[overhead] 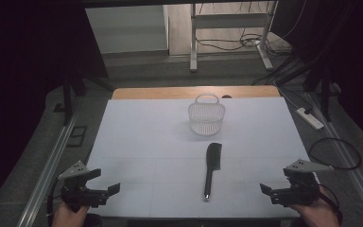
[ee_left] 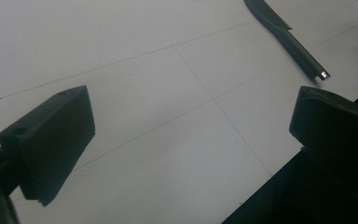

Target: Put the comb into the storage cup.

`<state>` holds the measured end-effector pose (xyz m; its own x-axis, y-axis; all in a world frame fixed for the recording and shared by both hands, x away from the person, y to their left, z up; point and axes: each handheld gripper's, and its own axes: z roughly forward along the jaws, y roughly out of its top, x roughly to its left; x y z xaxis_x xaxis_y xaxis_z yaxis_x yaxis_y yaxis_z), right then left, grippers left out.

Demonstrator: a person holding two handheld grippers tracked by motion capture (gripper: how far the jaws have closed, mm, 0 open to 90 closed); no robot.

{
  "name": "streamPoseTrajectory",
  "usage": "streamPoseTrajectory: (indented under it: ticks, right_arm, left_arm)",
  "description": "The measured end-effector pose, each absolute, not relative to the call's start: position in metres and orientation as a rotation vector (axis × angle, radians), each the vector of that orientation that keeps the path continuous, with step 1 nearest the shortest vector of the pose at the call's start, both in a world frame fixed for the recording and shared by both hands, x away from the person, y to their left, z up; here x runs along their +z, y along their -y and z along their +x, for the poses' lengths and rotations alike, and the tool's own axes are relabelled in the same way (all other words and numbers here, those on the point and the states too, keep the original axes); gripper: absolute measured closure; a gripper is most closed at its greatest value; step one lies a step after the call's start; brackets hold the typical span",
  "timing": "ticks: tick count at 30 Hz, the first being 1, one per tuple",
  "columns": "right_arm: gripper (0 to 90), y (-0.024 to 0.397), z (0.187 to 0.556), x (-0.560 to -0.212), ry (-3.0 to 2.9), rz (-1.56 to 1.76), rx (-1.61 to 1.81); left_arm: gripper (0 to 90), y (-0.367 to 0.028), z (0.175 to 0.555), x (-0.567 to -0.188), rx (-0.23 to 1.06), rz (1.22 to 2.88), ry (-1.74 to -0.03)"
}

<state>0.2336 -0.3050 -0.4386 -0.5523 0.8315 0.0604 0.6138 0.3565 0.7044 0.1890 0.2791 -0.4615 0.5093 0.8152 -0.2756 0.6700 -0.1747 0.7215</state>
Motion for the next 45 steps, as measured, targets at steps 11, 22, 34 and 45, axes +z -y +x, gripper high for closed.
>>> streamPoseTrajectory:
  ticks: [11, 22, 34, 45]
  right_arm:
    - [0.0, 0.296, 0.242, -0.438, -2.342, 1.211, 1.013]
    - [0.0, 0.283, 0.25, -0.438, -2.383, 1.153, 1.061]
    - [0.0, 0.272, 0.253, -0.438, -2.417, 1.143, 1.062]
    - [0.0, 0.253, 0.258, -0.441, -2.464, 1.09, 1.058]
  left_arm:
    - [0.0, -0.28, 0.189, -0.462, 0.21, 1.907, -1.22]
    - [0.0, -0.281, 0.19, -0.462, 0.195, 1.899, -1.216]
    - [0.0, -0.28, 0.19, -0.462, 0.196, 1.906, -1.212]
    - [0.0, -0.281, 0.191, -0.462, 0.192, 1.9, -1.218]
